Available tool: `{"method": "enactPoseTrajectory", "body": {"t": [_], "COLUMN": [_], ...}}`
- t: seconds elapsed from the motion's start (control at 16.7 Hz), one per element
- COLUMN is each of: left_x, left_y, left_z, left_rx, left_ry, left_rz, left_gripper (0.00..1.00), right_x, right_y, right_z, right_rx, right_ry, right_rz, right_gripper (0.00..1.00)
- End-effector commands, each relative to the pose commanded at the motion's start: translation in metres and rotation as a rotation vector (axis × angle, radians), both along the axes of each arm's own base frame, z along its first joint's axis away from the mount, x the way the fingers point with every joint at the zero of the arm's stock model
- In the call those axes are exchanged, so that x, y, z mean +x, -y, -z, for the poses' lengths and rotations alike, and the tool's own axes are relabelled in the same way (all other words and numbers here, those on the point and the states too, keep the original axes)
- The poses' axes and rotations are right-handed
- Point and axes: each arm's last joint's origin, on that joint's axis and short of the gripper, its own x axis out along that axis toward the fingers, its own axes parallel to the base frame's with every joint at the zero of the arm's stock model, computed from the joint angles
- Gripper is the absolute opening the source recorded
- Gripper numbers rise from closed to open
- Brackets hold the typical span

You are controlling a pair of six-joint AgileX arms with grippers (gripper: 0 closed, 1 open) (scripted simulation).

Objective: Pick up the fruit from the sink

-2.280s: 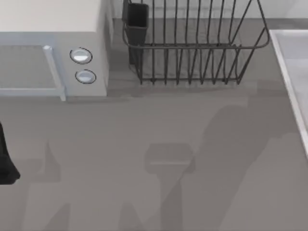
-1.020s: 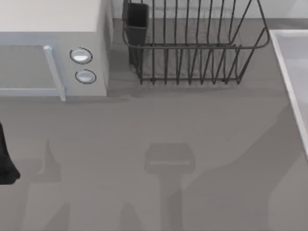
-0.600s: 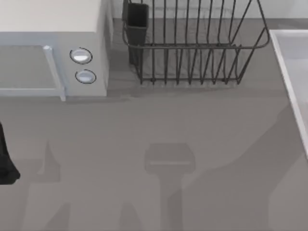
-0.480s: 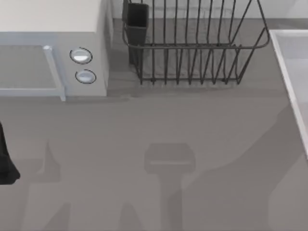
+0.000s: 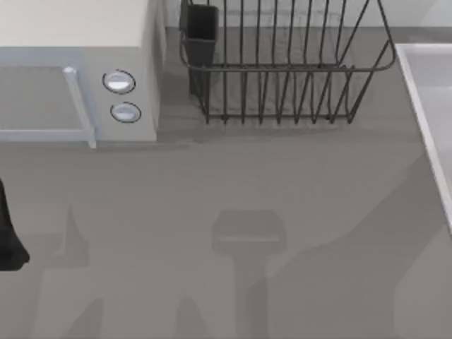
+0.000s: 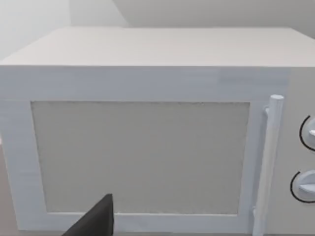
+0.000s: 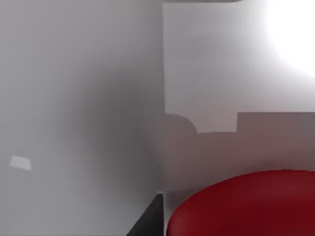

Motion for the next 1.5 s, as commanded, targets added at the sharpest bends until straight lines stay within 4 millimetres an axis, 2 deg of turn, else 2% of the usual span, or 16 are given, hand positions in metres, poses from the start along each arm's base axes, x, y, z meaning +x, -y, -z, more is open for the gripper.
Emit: {"method": "enactPoseTrajectory", "body": {"t": [0.48, 0.54, 0.66, 0.78, 0.96, 1.14, 1.38, 1.5], "left_x": [0.0, 0.0, 0.0, 0.0, 0.0, 0.0, 0.0, 0.0], "left_y": [0.0, 0.0, 0.0, 0.0, 0.0, 0.0, 0.0, 0.0], "left_z": [0.0, 0.0, 0.0, 0.0, 0.0, 0.0, 0.0, 0.0], "left_rx": [0.0, 0.0, 0.0, 0.0, 0.0, 0.0, 0.0, 0.0], "left_ry": [0.0, 0.0, 0.0, 0.0, 0.0, 0.0, 0.0, 0.0], "left_rz": [0.0, 0.0, 0.0, 0.0, 0.0, 0.0, 0.0, 0.0], "left_gripper": [1.0, 1.0, 1.0, 1.0, 1.0, 1.0, 1.0, 1.0], "right_x": [0.0, 0.006, 0.008, 0.014, 0.027, 0.034, 0.024, 0.016], "right_y": [0.0, 0.0, 0.001, 0.003, 0.008, 0.01, 0.007, 0.004], "right_z": [0.0, -0.029, -0.032, -0.044, -0.083, -0.138, -0.218, -0.25], "right_rx": [0.0, -0.001, -0.001, -0.001, 0.0, 0.004, 0.008, 0.005], "right_ry": [0.0, 0.051, 0.051, 0.052, 0.05, 0.035, 0.022, 0.031], "right_rz": [0.0, 0.005, 0.005, 0.005, 0.005, 0.005, 0.005, 0.005], "right_gripper": [0.0, 0.0, 0.0, 0.0, 0.0, 0.0, 0.0, 0.0]}}
